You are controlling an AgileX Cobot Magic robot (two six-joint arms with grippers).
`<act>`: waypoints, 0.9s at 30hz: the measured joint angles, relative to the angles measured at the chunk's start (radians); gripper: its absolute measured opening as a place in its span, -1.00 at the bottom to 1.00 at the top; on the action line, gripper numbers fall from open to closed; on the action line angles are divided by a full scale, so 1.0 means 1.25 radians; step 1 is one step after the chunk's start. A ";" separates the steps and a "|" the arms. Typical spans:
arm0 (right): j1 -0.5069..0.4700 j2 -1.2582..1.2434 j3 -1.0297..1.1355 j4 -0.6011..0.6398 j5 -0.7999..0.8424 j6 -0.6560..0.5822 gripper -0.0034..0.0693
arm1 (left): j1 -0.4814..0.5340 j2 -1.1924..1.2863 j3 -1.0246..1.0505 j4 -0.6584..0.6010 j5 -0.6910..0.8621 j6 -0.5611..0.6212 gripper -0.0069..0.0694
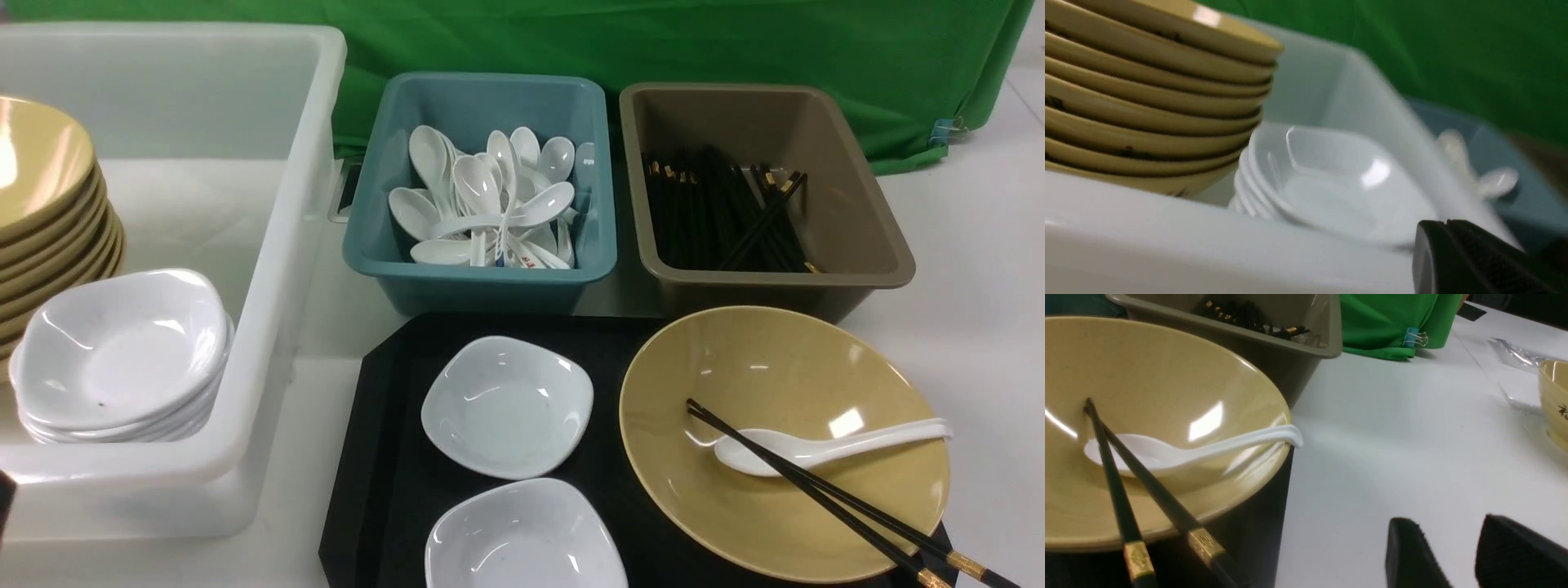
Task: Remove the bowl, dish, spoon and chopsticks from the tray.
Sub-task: Use the right arm to grab the chopsticks
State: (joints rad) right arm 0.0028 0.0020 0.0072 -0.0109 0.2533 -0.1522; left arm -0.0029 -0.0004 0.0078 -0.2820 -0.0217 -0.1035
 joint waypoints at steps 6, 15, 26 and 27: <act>0.000 0.000 0.000 0.000 -0.066 0.000 -0.24 | 0.000 0.000 0.000 -0.086 -0.213 -0.049 -0.77; 0.000 0.000 0.000 0.030 -0.283 0.315 -0.24 | 0.000 0.017 -0.161 -0.056 -0.374 -0.185 -0.77; 0.002 0.000 -0.004 0.027 -0.451 0.606 -0.33 | 0.001 0.536 -0.762 0.028 0.550 0.045 -0.77; 0.006 0.002 -0.020 0.009 -0.423 0.608 -0.43 | 0.001 0.599 -0.781 0.007 0.606 0.094 -0.77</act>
State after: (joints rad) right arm 0.0105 0.0050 -0.0181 0.0000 -0.2750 0.6075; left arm -0.0019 0.7479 -0.9687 -0.2737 0.7360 0.0135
